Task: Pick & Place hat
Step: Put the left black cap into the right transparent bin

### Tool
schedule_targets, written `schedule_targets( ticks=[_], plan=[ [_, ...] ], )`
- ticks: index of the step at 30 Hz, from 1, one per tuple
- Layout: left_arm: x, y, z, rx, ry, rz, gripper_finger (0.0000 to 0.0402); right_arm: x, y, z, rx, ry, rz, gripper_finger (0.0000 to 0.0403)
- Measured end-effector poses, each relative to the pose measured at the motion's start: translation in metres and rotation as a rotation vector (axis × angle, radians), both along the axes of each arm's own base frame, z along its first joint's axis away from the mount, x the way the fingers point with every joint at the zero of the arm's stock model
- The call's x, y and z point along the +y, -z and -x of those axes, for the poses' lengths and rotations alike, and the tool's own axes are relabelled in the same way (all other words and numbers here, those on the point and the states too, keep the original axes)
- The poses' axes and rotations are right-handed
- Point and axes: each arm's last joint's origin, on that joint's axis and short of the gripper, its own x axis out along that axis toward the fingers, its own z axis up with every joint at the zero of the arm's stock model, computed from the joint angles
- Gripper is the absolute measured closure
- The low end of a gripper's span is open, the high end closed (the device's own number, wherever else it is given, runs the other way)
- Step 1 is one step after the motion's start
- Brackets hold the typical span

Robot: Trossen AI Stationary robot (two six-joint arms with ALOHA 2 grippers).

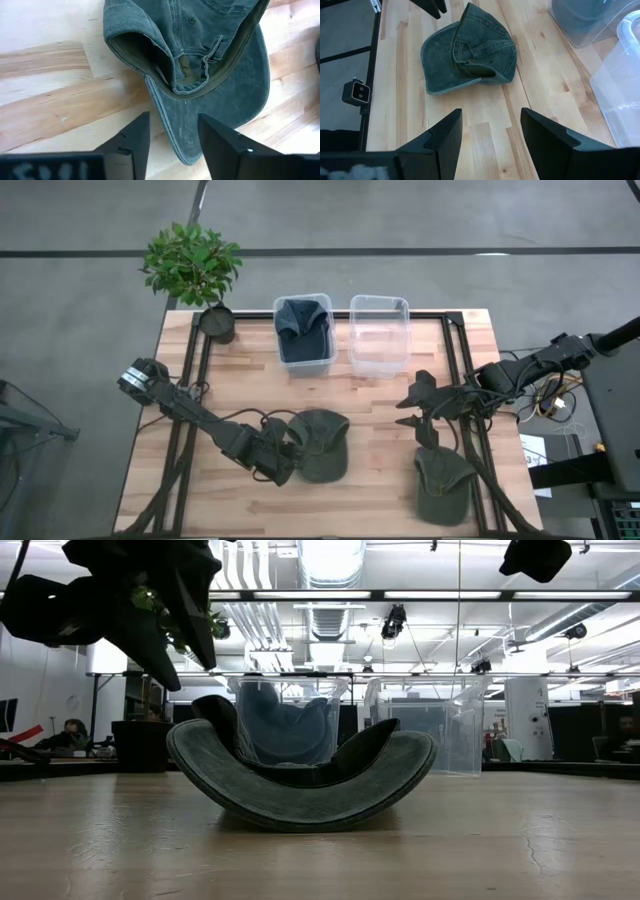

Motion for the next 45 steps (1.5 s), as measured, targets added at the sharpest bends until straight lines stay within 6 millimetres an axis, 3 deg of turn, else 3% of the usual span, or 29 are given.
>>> schedule_targets(
  ticks=[7,32,36,42,45],
  plan=[
    [0.0,0.002,-0.004,-0.012,-0.01,0.01,0.0234,0.0,0.0,0.0,0.0,0.0,0.0,0.0207],
    [-0.001,0.057,-0.03,0.096,-0.068,0.026,0.0237,0.0,0.0,0.0,0.001,0.002,-0.004,0.0207],
    [-0.001,0.059,-0.031,0.094,-0.066,0.032,0.0273,0.0,0.0,0.0,0.001,0.002,-0.004,0.0207],
    [0.0,0.061,-0.033,0.024,-0.096,-0.01,0.0384,0.0,0.0,0.0,0.002,0.002,-0.004,0.0207],
    [0.001,0.057,-0.032,-0.01,-0.098,-0.015,0.0391,0.0,0.0,0.0,0.002,0.002,-0.004,0.0207]
  ],
)
